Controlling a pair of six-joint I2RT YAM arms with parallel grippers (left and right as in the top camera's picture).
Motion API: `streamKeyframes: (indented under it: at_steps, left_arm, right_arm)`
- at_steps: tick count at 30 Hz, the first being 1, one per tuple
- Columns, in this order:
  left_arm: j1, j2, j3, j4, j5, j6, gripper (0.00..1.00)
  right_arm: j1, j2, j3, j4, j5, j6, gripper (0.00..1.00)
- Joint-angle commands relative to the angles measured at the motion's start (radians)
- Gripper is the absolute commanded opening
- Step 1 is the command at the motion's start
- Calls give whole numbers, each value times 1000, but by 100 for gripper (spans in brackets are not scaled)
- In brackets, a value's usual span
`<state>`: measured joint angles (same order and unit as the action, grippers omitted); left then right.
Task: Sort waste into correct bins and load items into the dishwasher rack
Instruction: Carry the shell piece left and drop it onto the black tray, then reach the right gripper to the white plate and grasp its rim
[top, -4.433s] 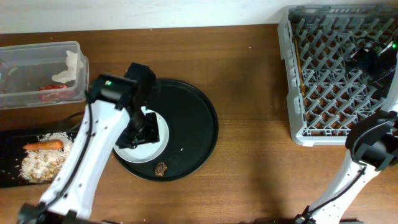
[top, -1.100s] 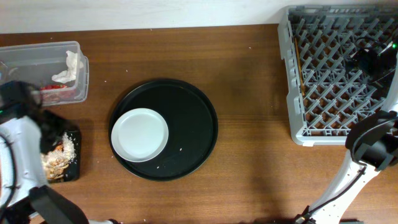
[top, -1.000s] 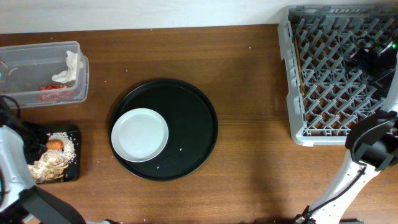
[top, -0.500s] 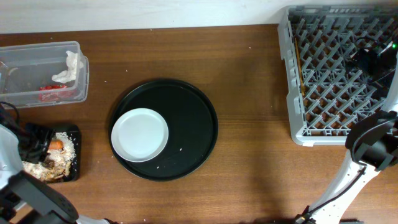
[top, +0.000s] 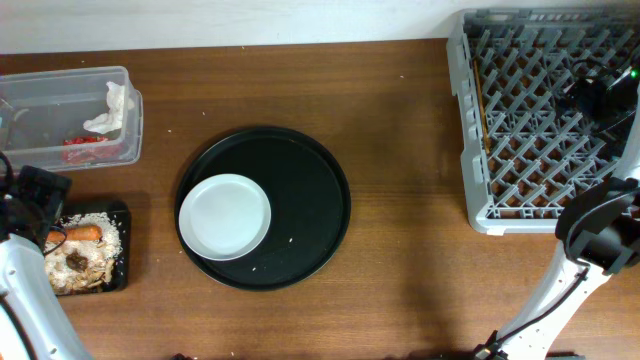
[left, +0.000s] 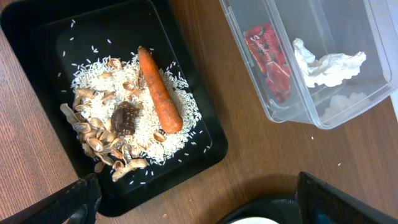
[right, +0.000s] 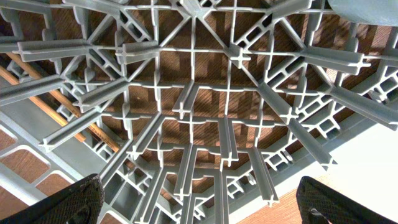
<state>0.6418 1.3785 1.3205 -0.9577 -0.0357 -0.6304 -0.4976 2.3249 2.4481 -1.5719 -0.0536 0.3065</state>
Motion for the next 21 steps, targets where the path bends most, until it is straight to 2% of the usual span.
streamKeyframes:
  at_steps: [1, 3, 7, 9, 10, 12, 15, 17, 21]
  left_arm:
    - [2, 5, 6, -3, -13, -13, 99]
    - [2, 5, 6, -3, -13, -13, 99]
    - [2, 5, 6, -3, -13, -13, 99]
    - [2, 5, 6, -3, -13, -13, 99]
    - [2, 5, 6, -3, -13, -13, 99]
    - [2, 5, 6, -3, -13, -13, 99]
    - [2, 5, 6, -3, -13, -13, 99]
    - [2, 5, 6, -3, -13, -13, 99]
    - [2, 5, 6, -3, -13, -13, 99]
  right_arm:
    - [0, -40, 20, -3, -2, 2, 98]
    - [0, -40, 20, -3, -11, 3, 98]
    - [1, -40, 14, -127, -498, 26, 98]
    - [18, -41, 10, -127, -835, -126, 98]
    - [47, -51, 10, -127, -880, -145, 99]
    - [96, -81, 10, -127, -776, -106, 99]
    - [233, -179, 10, -127, -367, 22, 98]
    - [380, -244, 10, -127, -177, 25, 98]
    - [715, -252, 9, -67, -144, -26, 98]
